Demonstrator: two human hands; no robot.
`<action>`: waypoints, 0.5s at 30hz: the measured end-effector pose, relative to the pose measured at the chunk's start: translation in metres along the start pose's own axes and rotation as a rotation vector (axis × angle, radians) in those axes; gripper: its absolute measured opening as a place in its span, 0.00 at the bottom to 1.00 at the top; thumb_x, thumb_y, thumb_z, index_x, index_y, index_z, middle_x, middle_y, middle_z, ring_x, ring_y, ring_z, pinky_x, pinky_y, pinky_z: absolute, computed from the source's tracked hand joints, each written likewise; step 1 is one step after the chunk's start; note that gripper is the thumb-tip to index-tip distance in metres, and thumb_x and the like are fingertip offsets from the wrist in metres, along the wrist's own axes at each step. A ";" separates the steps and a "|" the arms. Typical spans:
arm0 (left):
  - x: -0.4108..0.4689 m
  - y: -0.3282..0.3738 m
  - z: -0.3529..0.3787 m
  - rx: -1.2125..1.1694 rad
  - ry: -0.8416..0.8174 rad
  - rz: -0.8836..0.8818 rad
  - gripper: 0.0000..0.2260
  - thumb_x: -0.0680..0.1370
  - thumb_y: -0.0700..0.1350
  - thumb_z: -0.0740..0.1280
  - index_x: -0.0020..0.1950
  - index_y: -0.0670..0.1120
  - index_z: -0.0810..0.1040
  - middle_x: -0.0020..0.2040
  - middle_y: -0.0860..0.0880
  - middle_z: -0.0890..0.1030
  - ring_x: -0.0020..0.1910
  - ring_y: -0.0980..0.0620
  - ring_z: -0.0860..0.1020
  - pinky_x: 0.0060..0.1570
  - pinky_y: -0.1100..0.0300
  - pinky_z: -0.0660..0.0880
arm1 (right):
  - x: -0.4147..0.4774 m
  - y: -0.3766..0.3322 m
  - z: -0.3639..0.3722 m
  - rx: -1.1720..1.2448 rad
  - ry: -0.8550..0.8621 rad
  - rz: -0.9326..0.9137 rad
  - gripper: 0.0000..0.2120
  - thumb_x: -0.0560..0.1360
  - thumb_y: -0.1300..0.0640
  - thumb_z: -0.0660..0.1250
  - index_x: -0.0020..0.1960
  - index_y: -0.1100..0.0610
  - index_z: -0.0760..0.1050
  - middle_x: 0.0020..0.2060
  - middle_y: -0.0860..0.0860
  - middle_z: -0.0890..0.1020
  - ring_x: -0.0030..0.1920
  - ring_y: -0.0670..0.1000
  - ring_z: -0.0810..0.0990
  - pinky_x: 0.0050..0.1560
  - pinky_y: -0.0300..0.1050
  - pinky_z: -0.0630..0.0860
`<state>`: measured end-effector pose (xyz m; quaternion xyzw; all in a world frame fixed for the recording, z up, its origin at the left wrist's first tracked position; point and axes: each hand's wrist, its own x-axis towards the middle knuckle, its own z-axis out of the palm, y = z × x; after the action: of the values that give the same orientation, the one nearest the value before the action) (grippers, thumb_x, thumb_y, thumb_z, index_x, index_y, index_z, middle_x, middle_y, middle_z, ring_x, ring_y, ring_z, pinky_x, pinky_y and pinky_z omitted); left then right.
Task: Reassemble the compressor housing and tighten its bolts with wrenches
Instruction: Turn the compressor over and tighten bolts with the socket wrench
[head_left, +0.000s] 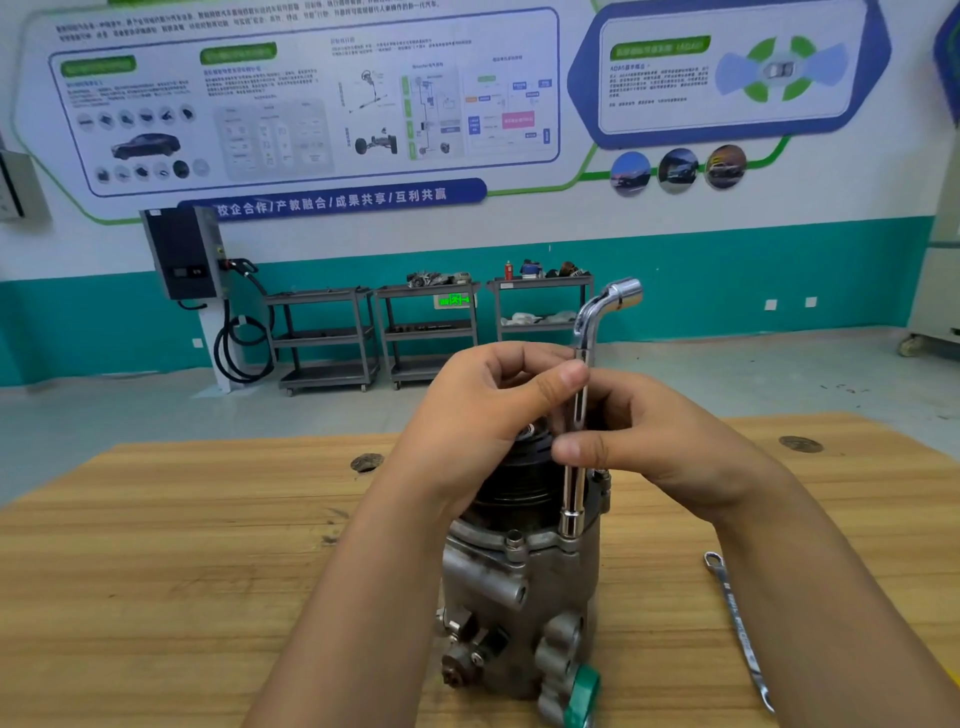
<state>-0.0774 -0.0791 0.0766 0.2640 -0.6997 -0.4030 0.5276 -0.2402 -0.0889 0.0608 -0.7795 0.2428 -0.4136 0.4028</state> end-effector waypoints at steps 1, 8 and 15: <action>0.000 -0.001 -0.001 0.018 -0.010 -0.001 0.07 0.68 0.48 0.71 0.39 0.45 0.82 0.48 0.38 0.82 0.45 0.47 0.80 0.51 0.52 0.78 | 0.000 -0.001 0.000 -0.004 -0.010 -0.004 0.07 0.68 0.56 0.70 0.46 0.54 0.79 0.39 0.46 0.79 0.43 0.44 0.78 0.44 0.35 0.74; 0.002 -0.003 -0.004 -0.019 -0.087 0.019 0.13 0.75 0.43 0.65 0.45 0.32 0.76 0.34 0.37 0.70 0.27 0.50 0.71 0.30 0.62 0.71 | -0.004 -0.002 -0.003 0.090 -0.068 -0.036 0.11 0.73 0.60 0.63 0.47 0.51 0.82 0.42 0.50 0.84 0.48 0.46 0.82 0.48 0.36 0.75; -0.001 0.001 -0.002 -0.058 -0.040 -0.026 0.04 0.70 0.46 0.72 0.38 0.47 0.79 0.37 0.38 0.75 0.32 0.46 0.74 0.30 0.59 0.76 | 0.000 0.001 0.000 0.098 -0.003 -0.051 0.06 0.68 0.63 0.67 0.43 0.57 0.79 0.36 0.47 0.83 0.40 0.43 0.82 0.41 0.33 0.76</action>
<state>-0.0755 -0.0778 0.0771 0.2496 -0.6944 -0.4353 0.5158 -0.2400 -0.0891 0.0603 -0.7655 0.2018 -0.4339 0.4301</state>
